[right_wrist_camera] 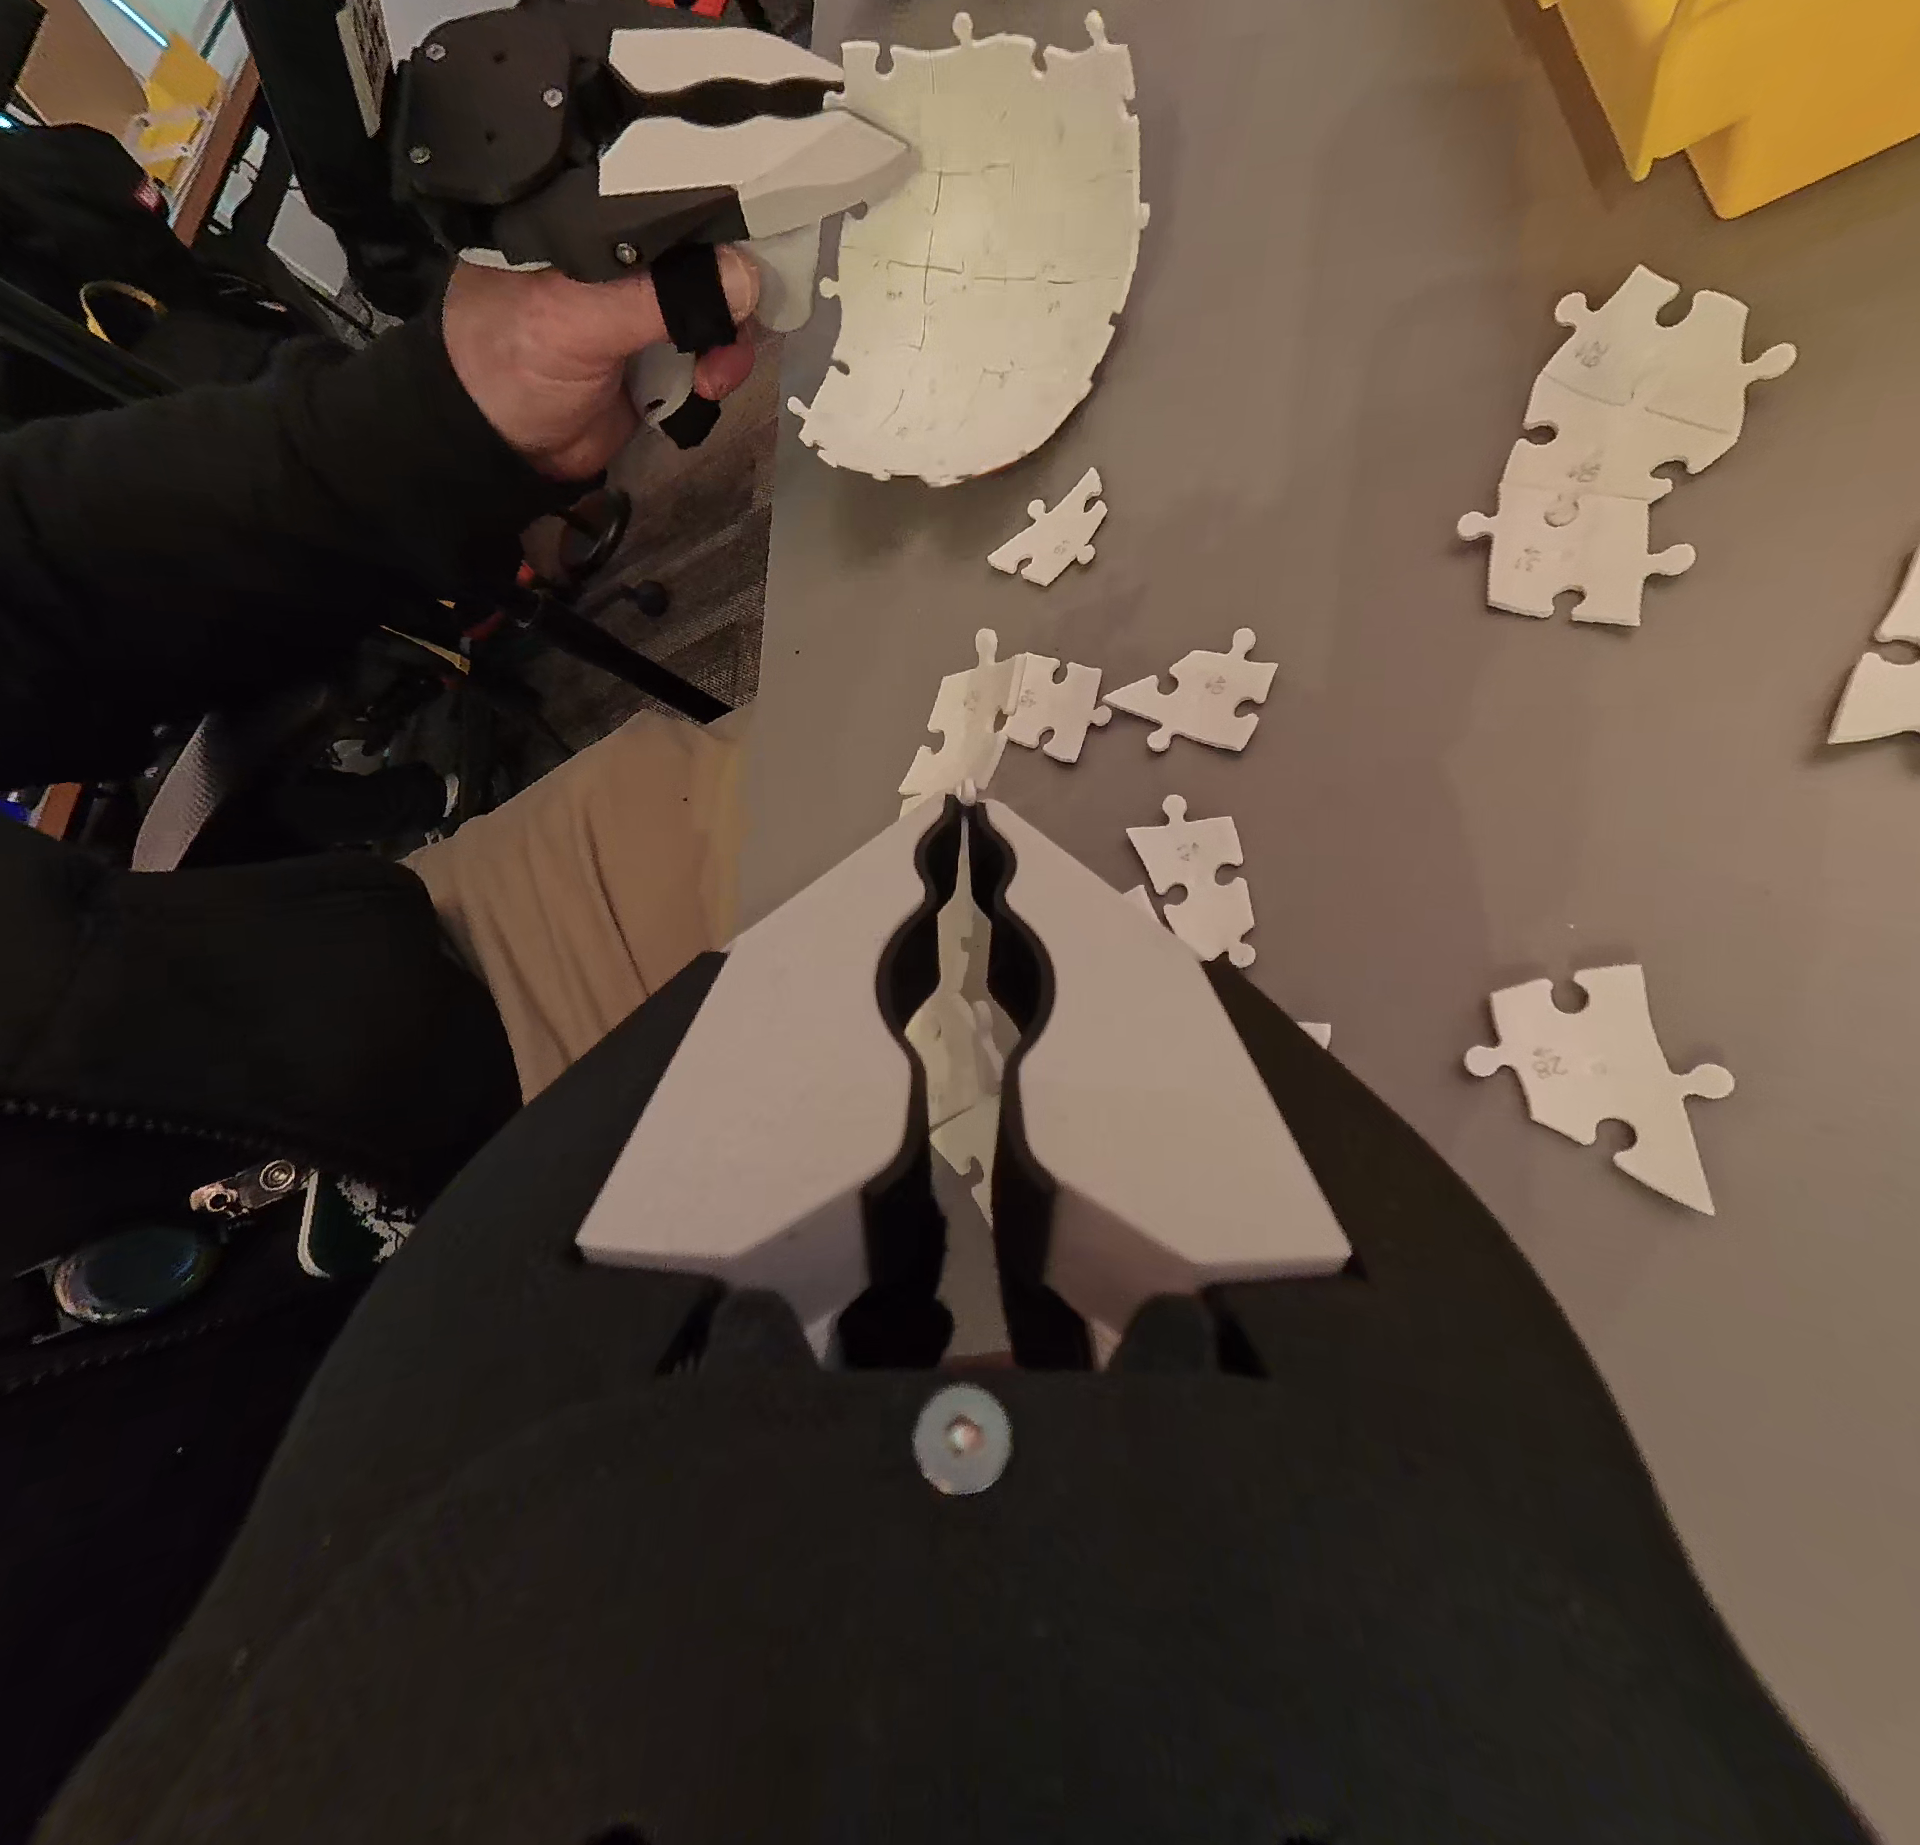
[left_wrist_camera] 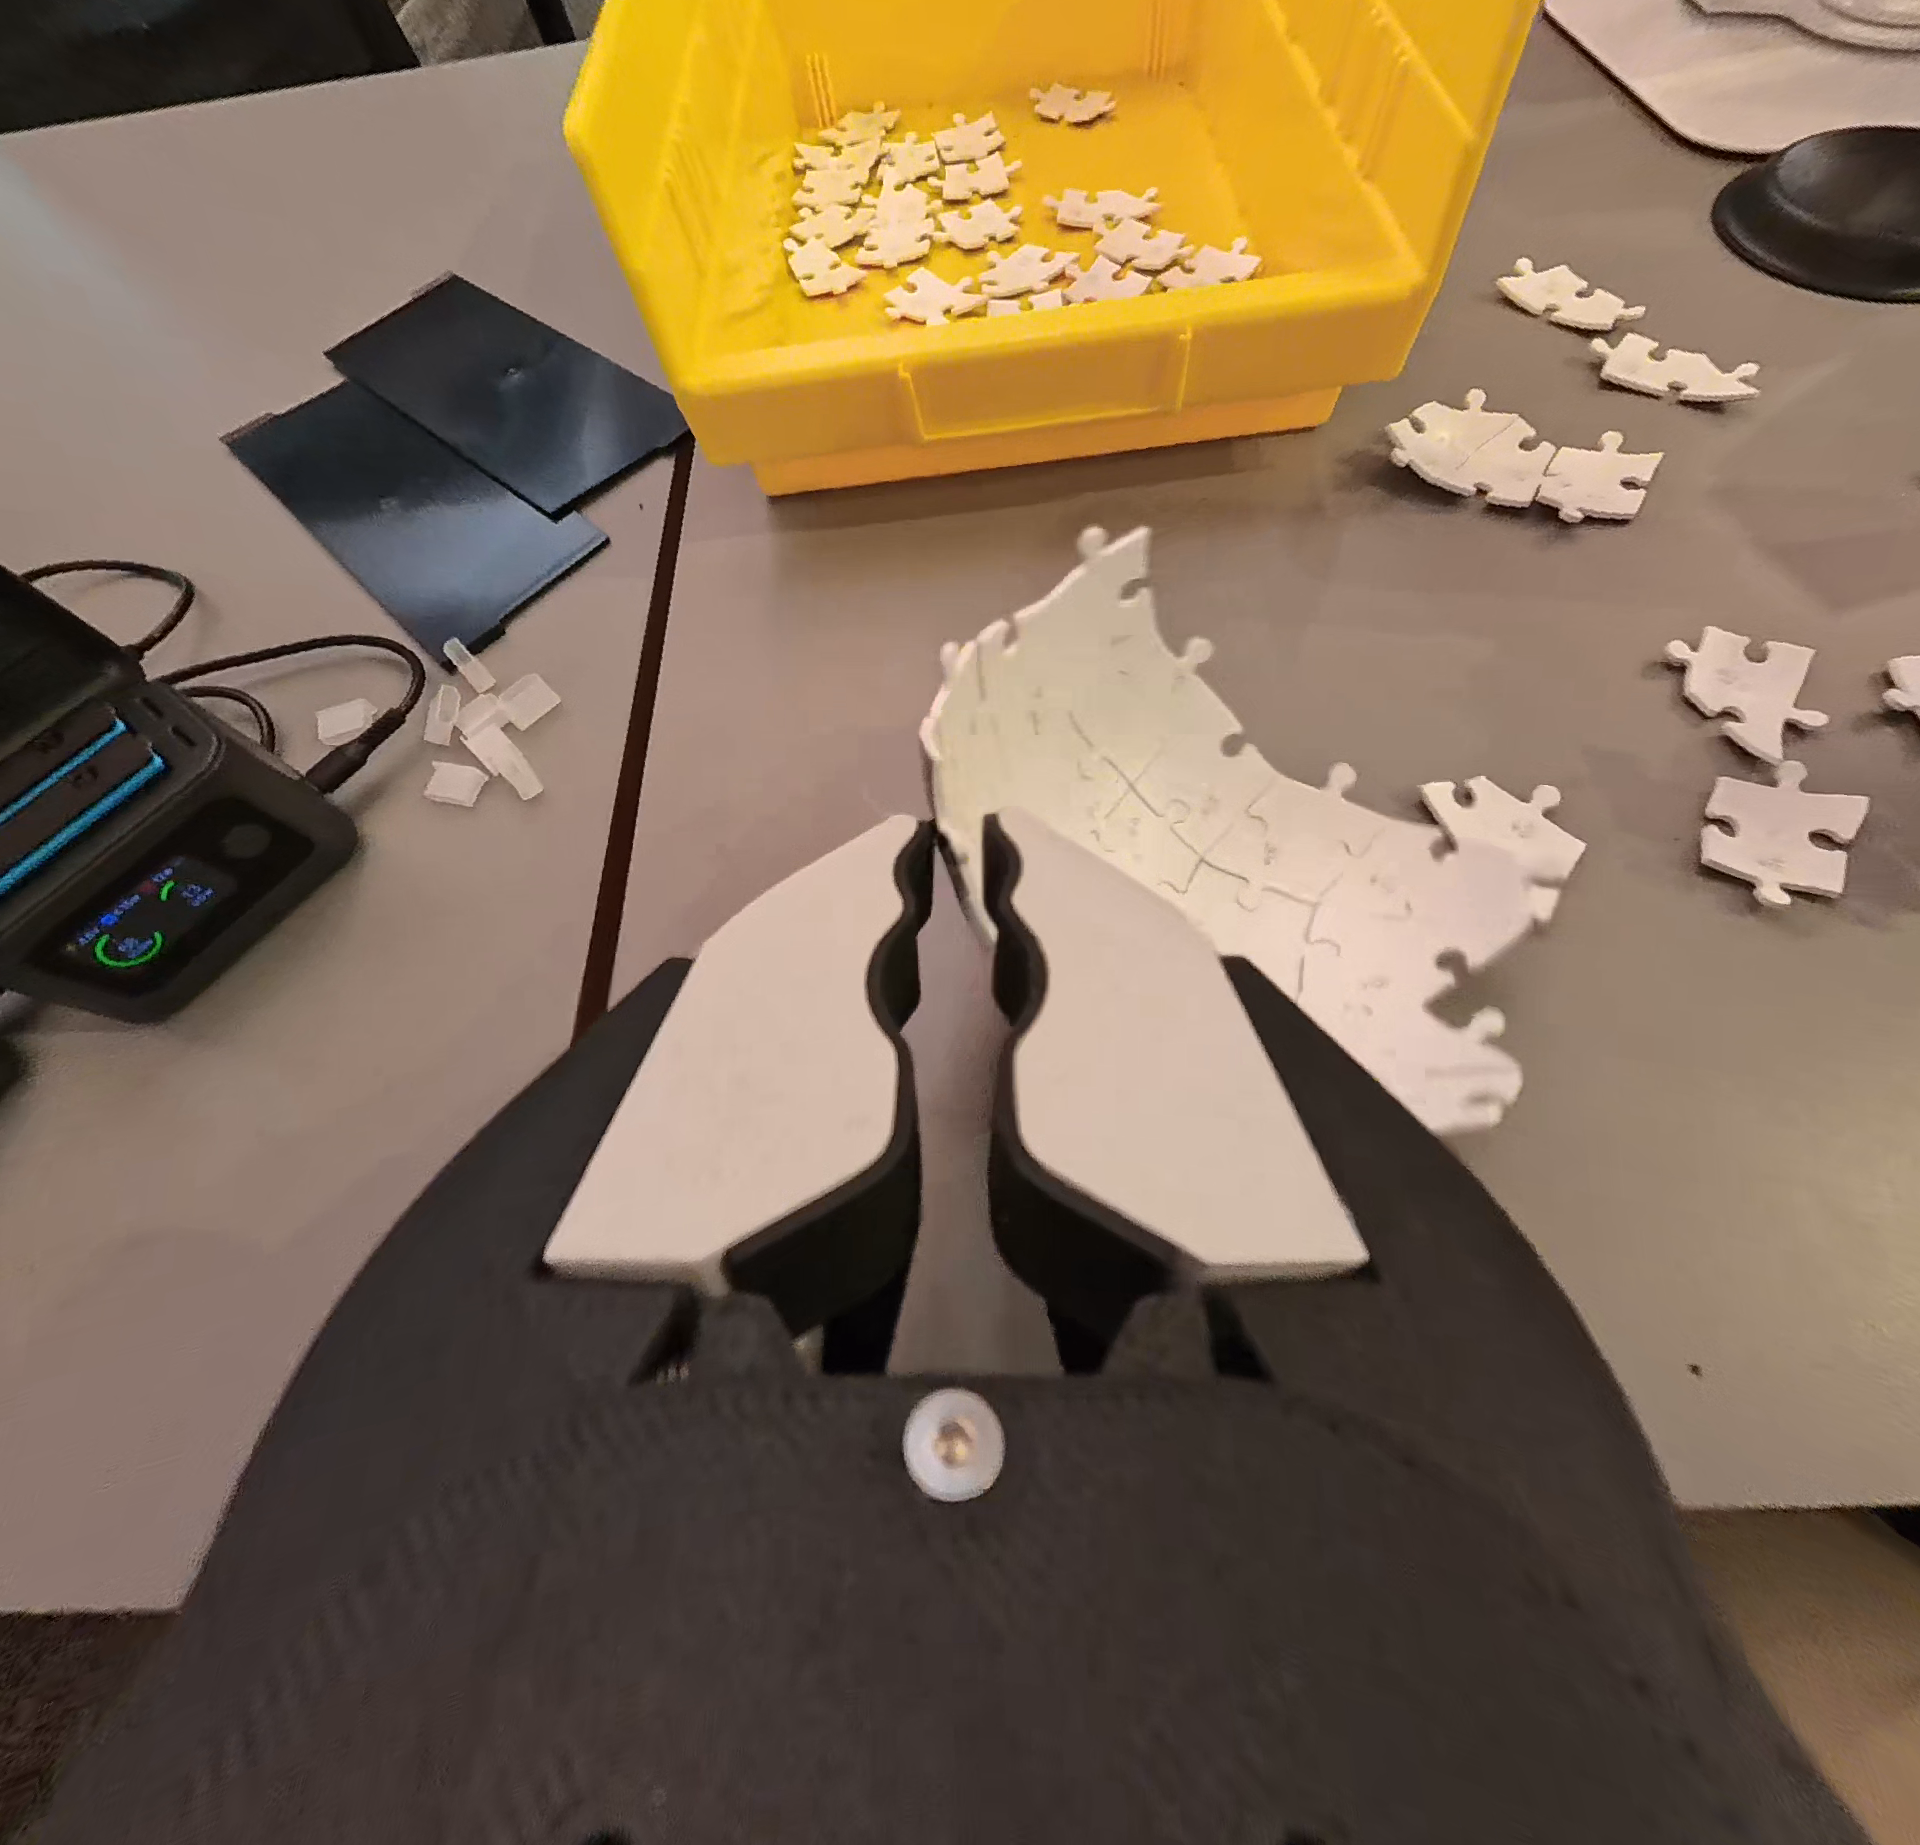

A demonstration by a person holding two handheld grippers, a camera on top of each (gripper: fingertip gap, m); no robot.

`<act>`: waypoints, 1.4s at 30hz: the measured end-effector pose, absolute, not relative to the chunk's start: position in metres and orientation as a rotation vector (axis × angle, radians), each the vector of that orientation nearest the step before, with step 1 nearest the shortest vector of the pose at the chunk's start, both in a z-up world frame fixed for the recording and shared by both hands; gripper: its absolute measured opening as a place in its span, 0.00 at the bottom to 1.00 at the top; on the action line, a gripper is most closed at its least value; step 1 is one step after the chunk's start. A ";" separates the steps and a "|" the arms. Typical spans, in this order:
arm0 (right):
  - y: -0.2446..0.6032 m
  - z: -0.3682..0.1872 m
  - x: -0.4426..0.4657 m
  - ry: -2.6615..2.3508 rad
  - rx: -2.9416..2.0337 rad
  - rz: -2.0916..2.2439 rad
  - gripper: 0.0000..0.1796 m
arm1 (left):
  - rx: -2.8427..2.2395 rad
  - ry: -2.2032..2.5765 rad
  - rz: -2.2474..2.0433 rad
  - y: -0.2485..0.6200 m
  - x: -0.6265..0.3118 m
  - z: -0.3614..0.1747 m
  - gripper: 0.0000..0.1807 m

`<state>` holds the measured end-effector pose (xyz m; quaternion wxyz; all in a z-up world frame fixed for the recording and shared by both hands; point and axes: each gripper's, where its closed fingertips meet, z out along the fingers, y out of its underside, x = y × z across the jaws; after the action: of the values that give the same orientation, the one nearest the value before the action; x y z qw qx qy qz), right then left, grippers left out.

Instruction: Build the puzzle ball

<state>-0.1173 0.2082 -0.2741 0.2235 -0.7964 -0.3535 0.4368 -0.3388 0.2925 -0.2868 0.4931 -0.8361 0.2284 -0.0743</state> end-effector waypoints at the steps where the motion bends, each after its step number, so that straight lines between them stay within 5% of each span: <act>1: 0.208 -0.274 -0.117 -0.976 -2.198 1.206 0.00 | -2.039 0.556 -0.176 0.290 -0.339 -0.288 0.06; 13: 0.208 -0.272 -0.114 -0.967 -2.193 1.209 0.00 | -2.094 0.589 -0.306 0.250 -0.348 -0.267 0.25; 20: 0.210 -0.271 -0.115 -0.971 -2.189 1.214 0.00 | -1.973 1.200 -0.217 0.285 -0.324 -0.226 0.26; 34: 0.211 -0.276 -0.116 -0.981 -2.199 1.237 0.00 | -1.845 2.251 -0.367 0.305 -0.256 -0.320 0.39; 42: 0.215 -0.280 -0.111 -0.958 -2.207 1.255 0.00 | -1.844 2.418 -0.618 0.283 -0.253 -0.333 0.29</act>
<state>-0.1109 0.2154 -0.2799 0.2124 -0.7947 -0.3451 0.4520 -0.2530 0.2829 -0.3328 0.0192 -0.5942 0.7791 -0.1990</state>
